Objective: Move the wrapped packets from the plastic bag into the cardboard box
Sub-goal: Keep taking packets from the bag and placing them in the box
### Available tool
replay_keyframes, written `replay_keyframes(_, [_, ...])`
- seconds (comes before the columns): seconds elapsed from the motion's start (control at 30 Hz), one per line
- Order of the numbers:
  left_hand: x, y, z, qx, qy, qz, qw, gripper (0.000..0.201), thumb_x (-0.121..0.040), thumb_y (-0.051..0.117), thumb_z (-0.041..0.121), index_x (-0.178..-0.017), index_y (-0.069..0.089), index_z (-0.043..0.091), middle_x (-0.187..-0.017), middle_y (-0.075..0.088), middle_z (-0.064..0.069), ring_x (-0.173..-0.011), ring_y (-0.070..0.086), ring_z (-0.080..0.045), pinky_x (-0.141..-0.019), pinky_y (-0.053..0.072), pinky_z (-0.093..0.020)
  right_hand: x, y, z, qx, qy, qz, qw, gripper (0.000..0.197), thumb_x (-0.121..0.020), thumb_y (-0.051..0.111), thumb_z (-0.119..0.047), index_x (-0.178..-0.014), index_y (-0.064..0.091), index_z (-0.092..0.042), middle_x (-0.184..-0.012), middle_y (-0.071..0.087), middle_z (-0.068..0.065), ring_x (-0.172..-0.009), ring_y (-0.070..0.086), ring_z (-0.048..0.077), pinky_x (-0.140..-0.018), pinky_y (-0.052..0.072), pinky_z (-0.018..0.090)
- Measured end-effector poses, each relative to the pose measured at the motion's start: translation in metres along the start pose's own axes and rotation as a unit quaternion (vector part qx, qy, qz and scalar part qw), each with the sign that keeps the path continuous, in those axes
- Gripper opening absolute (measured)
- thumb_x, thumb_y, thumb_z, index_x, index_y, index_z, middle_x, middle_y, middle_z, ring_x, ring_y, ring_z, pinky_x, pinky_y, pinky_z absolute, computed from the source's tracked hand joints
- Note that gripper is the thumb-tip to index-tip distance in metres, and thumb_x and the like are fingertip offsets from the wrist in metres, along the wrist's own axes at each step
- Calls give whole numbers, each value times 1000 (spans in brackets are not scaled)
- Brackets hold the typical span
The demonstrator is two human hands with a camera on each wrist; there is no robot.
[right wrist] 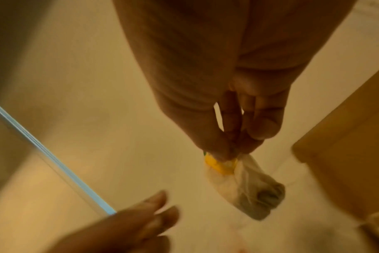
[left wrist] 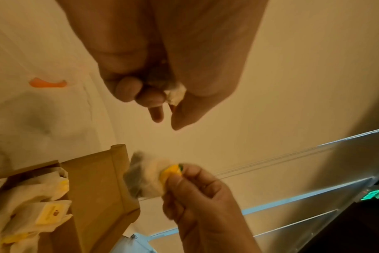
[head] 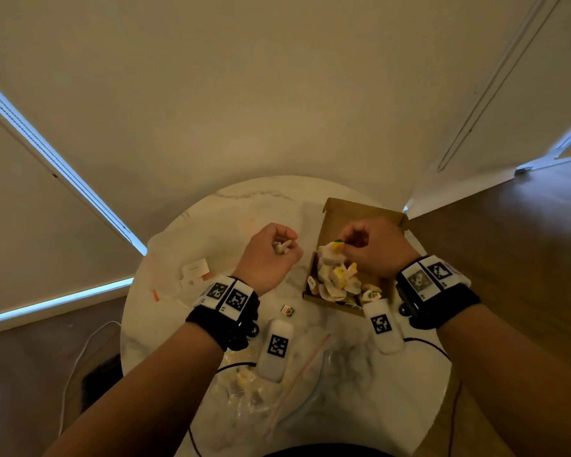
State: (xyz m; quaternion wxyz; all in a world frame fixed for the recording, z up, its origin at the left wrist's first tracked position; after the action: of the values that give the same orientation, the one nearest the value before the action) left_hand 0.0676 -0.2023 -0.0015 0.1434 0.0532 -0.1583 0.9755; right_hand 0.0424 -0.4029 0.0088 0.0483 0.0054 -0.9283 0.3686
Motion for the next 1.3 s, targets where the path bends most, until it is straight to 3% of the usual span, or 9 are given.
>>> replay_keyframes(0.1, [-4,2,-24,33,-87,-38,995,26,-86,51,-3,-97,57,20,-97,58,-5,-72,49,-14,-65,41,-28,-10,7,56,72,56,-6,996,6,-84,71,-19,-87,65,-20,-84,63,-5,-82,61,13,-68,43,15])
replay_keyframes(0.3, [-3,-6,-47,11,-112,-63,992,39,-87,42,-14,-110,60,12,-95,58,-6,-76,54,-17,-68,49,-30,-23,30,145,180,179,-24,967,16,-82,65,-25,-95,67,-18,-103,66,10,-92,61,26,-80,52,34])
replay_keyframes(0.43, [0,-12,-57,10,-107,-52,993,37,-89,45,-13,-114,60,8,-98,62,-7,-74,59,-16,-68,51,-25,-28,40,157,195,182,-21,964,20,-87,61,-31,-103,65,-19,-113,62,9,-101,58,28,-86,49,35])
replay_keyframes(0.6, [0,-15,-67,38,-111,-24,993,33,-91,48,-11,-114,58,12,-97,64,-8,-73,63,-13,-70,54,-27,-23,60,158,291,165,-151,930,29,-91,49,-49,-98,71,-31,-108,65,-4,-98,60,20,-85,49,33])
replay_keyframes(0.73, [3,-18,-74,60,-117,-7,991,26,-93,49,-7,-114,51,8,-100,67,-10,-74,67,-13,-69,56,-26,-26,40,144,284,164,-82,941,23,-92,48,-36,-99,68,-27,-104,66,-2,-97,59,23,-88,47,35])
replay_keyframes(0.83, [6,-23,-80,61,-115,16,991,20,-93,53,-5,-111,52,4,-101,67,-9,-75,69,-12,-70,58,-25,-28,42,116,233,103,-26,967,19,-91,51,-29,-96,68,-22,-99,67,-1,-92,59,21,-82,50,35])
replay_keyframes(0.93, [11,-32,-86,65,-122,40,990,15,-91,57,-4,-104,58,4,-99,66,-10,-75,70,-14,-72,58,-26,-26,90,70,218,-11,-94,971,20,-91,54,-27,-95,71,-18,-97,68,1,-94,60,23,-82,49,38])
replay_keyframes(1.1, [20,-50,-100,92,-145,77,982,14,-91,56,-5,-102,61,1,-98,63,-15,-75,69,-21,-72,58,-29,-26,188,41,384,-121,-261,877,26,-94,53,-24,-116,66,-23,-121,61,3,-118,49,28,-97,42,38])
replay_keyframes(1.3, [40,-74,-113,115,-151,100,977,12,-94,53,-1,-94,63,6,-89,62,-12,-75,66,-23,-77,58,-36,-16,233,36,367,-124,-384,838,42,-87,53,-56,-121,60,-32,-125,54,5,-114,47,30,-95,40,42])
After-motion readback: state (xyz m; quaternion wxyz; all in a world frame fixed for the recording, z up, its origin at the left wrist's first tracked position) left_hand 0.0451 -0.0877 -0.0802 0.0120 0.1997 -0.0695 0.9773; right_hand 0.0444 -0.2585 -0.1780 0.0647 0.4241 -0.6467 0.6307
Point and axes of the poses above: each hand's wrist, its own x-axis away from the middle knuckle, its own y-axis out of the palm, z = x × y, the point moved 6 cm from there along -x, towards the middle knuckle
